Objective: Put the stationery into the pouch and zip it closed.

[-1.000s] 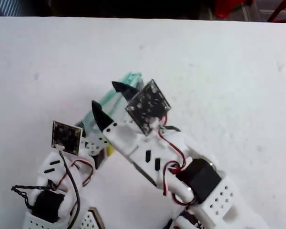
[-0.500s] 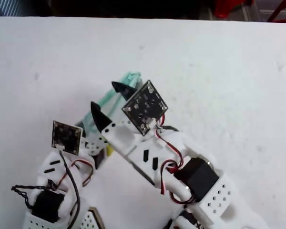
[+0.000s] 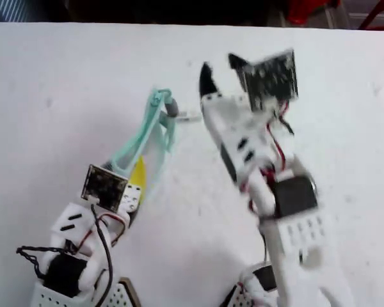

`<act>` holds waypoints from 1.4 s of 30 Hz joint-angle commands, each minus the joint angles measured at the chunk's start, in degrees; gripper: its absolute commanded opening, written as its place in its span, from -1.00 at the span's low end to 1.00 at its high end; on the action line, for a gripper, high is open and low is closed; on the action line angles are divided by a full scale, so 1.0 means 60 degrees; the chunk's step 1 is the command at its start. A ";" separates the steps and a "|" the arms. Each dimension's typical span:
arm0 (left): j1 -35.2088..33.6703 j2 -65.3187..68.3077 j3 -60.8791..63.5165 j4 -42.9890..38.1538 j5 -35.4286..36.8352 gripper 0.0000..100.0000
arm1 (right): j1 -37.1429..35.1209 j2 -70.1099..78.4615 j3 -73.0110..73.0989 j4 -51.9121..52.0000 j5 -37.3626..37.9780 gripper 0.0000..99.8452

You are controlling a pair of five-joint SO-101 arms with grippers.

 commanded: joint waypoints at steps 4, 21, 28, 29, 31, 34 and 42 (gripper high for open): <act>-0.0799 -0.0007 -0.0132 -0.0586 -0.0059 -0.92 | 0.0168 0.3773 -0.1158 -0.0271 0.3458 -0.75; -0.2689 -0.0007 -0.0044 -0.0806 0.2110 -0.92 | -0.0256 1.1187 -0.6535 0.2542 0.6505 -0.72; -0.2659 -0.0007 0.0396 -0.1392 0.2095 -0.92 | -0.0491 1.3165 -0.9026 0.4945 0.8044 -0.32; -0.2659 -0.0007 0.0410 -0.1436 0.2095 -0.92 | -0.0549 1.3385 -0.9363 0.5092 0.8059 -0.33; -0.2659 -0.0007 0.0410 -0.1451 0.2139 -0.92 | -0.0579 1.3780 -0.9934 0.5223 0.8059 -0.34; -0.2659 -0.0007 0.0410 -0.1451 0.2139 -0.92 | -0.0652 1.4337 -1.0755 0.5560 0.8117 -0.34; -0.2645 -0.0007 0.0410 -0.1436 0.2125 -0.92 | -0.0755 1.6125 -1.2850 0.5941 0.8132 -0.34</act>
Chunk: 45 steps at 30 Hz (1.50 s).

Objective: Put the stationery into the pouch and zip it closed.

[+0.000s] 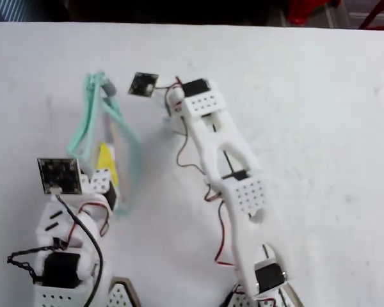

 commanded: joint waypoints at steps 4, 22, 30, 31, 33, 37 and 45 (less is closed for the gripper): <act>0.0007 -0.0095 -0.0103 -0.0337 0.0059 -0.92 | -0.0081 0.1077 -0.2154 0.0388 0.0132 -0.40; 0.1897 -0.0095 -0.0161 -0.0366 0.0029 -0.92 | 0.0755 0.2674 -0.7795 0.3656 -0.0513 -0.97; 0.3040 -0.0095 -0.0088 -0.0821 -0.1128 -0.92 | 0.1077 0.1575 -0.7766 0.3963 -0.1963 -0.97; 0.3231 -0.0095 -0.0029 -0.0733 -0.1260 -0.92 | 0.1150 0.1443 -0.7853 0.3978 -0.2183 -0.97; 0.3509 -0.0095 0.0103 -0.0689 -0.1407 -0.92 | 0.1355 0.1121 -0.7941 0.3978 -0.2520 -0.97; 0.3495 -0.0095 0.0103 -0.0645 -0.1377 -0.92 | 0.1853 0.0125 -0.7941 0.3993 -0.2989 -0.97; 0.3568 -0.0095 0.0044 -0.0396 -0.1377 -0.92 | 0.2513 -0.2205 -0.7927 0.4007 -0.4264 -0.97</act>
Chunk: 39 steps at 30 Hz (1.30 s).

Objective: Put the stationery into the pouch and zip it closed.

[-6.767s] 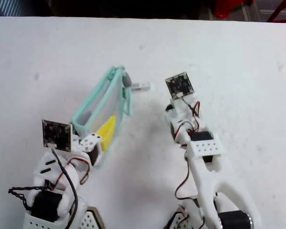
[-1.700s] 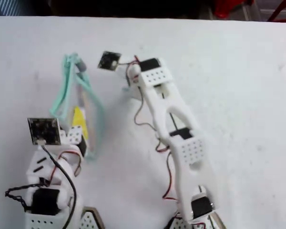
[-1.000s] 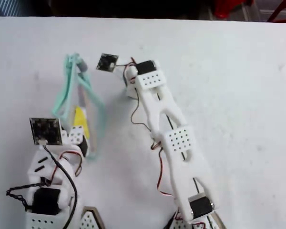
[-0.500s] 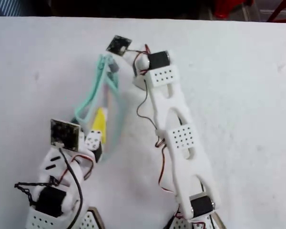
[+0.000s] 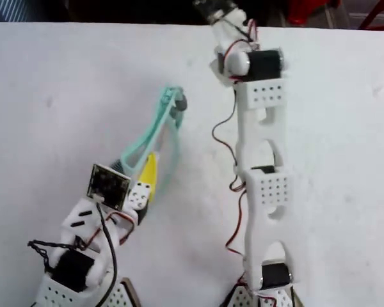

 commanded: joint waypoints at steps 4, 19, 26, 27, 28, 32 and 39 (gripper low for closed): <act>0.0198 -0.0095 -0.0205 0.0161 -0.0073 -0.92 | 0.0198 -0.2601 -0.0410 0.0271 -0.1231 -0.97; 0.0198 -0.0095 -0.0205 0.0161 -0.0073 -0.92 | -0.0755 -0.7993 0.5128 0.0198 -0.3062 -0.97; 0.0652 -0.0095 -0.0220 0.0366 -0.0205 -0.92 | -0.1824 -1.0044 0.6066 0.0198 -0.3121 -0.97; 0.0813 -0.0095 -0.0220 0.0440 -0.0454 -0.92 | -0.1927 -1.0249 0.6212 0.0198 -0.3121 -0.97; 0.0974 -0.0095 -0.0234 0.0527 -0.0762 -0.92 | -0.2000 -1.0469 0.6374 0.0198 -0.3121 -0.97; 0.1150 -0.0095 -0.0264 0.0645 -0.1187 -0.92 | -0.2234 -1.1348 0.7092 0.0198 -0.3223 -0.97; 0.1106 -0.0095 -0.0278 0.0703 -0.0982 -0.87 | -0.2982 -1.2960 0.8601 0.0022 -0.4059 -0.97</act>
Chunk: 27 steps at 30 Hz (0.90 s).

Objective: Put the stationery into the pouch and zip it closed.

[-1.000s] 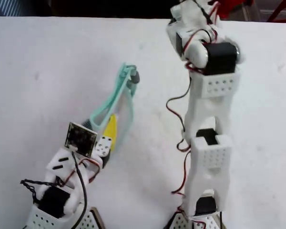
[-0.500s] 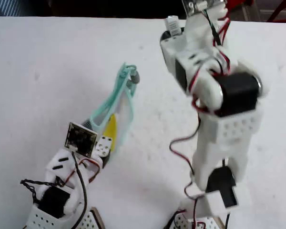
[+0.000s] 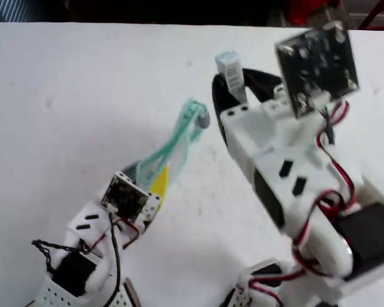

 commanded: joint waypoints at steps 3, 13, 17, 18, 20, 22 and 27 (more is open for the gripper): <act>0.0110 0.0081 -0.0469 0.0674 0.0088 -0.72 | -0.1429 -0.0872 0.1260 -0.0374 0.0381 -0.97; 0.0081 0.0081 -0.1026 0.1392 0.0366 -0.69 | -0.2938 -0.1048 0.3634 -0.2161 0.0484 -0.97; -0.0491 0.0081 -0.1026 0.1201 0.0410 -0.69 | -0.3158 -0.1092 0.4864 -0.2454 0.0484 -0.97; -0.0637 0.0081 -0.1026 0.1143 0.0425 -0.69 | -0.3172 -0.1194 0.5245 -0.2571 0.0498 -0.97; -0.0828 0.0081 -0.1026 0.1114 0.0425 -0.69 | -0.3172 -0.1590 0.6198 -0.3245 0.0498 -0.97; -0.0828 0.0081 -0.1026 0.1114 0.0425 -0.69 | -0.3172 -0.2176 0.7311 -0.4212 0.0498 -0.97; -0.0828 0.0081 -0.1026 0.1114 0.0425 -0.69 | -0.3172 -0.3538 1.0286 -0.7070 0.0425 -0.97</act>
